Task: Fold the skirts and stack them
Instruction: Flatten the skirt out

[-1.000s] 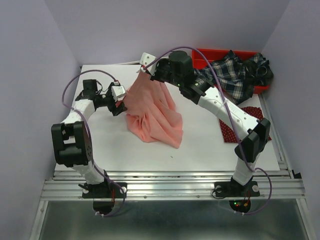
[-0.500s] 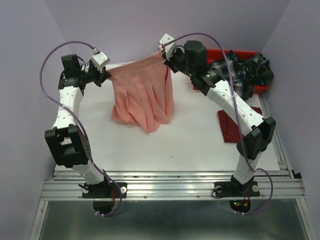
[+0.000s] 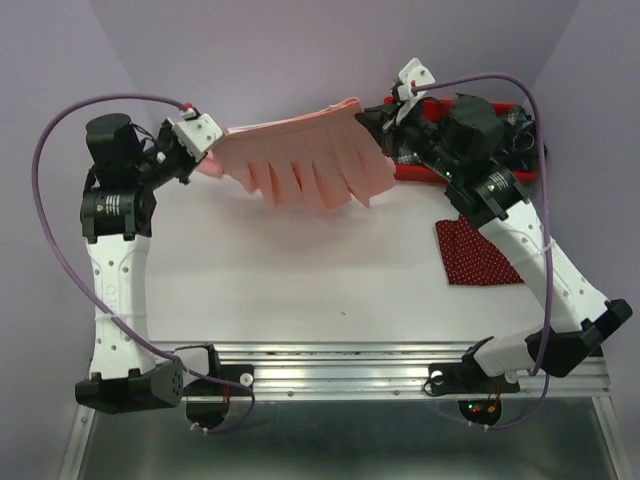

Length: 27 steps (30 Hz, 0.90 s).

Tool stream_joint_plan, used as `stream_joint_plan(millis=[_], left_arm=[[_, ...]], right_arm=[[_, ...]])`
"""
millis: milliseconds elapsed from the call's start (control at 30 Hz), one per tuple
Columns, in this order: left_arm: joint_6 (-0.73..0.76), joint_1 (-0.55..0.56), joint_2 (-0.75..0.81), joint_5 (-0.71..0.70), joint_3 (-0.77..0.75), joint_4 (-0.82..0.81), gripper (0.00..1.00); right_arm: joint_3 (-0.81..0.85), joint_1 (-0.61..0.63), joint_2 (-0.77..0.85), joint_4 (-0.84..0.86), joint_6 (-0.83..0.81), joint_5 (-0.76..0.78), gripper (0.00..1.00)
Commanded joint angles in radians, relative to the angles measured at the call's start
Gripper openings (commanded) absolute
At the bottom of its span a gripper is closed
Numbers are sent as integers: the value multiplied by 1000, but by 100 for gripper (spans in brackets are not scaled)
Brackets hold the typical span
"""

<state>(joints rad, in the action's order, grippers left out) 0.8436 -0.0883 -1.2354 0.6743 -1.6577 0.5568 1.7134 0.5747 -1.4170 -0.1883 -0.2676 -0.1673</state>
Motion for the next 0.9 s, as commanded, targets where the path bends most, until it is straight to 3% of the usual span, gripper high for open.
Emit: stream_joint_plan(millis=[0, 133, 333, 600, 700, 800, 867], left_arm=[[106, -48, 131, -168, 105, 153, 0], [78, -48, 174, -165, 102, 199, 0], [34, -48, 100, -151, 81, 233, 0], [-139, -33, -142, -165, 102, 10, 0], [-250, -33, -294, -215, -6, -104, 0], [-357, -33, -476, -291, -254, -156, 0], [-425, -33, -608, -352, -504, -163, 0]], right_arm=[[-66, -58, 108, -19, 16, 127, 1], [-86, -58, 141, -39, 16, 123, 1], [-158, -58, 133, -37, -12, 121, 1], [-144, -78, -80, 134, 4, 109, 1], [9, -116, -250, 188, 51, 123, 1], [311, -189, -449, 225, 106, 124, 1], [501, -245, -617, 224, 119, 127, 1]])
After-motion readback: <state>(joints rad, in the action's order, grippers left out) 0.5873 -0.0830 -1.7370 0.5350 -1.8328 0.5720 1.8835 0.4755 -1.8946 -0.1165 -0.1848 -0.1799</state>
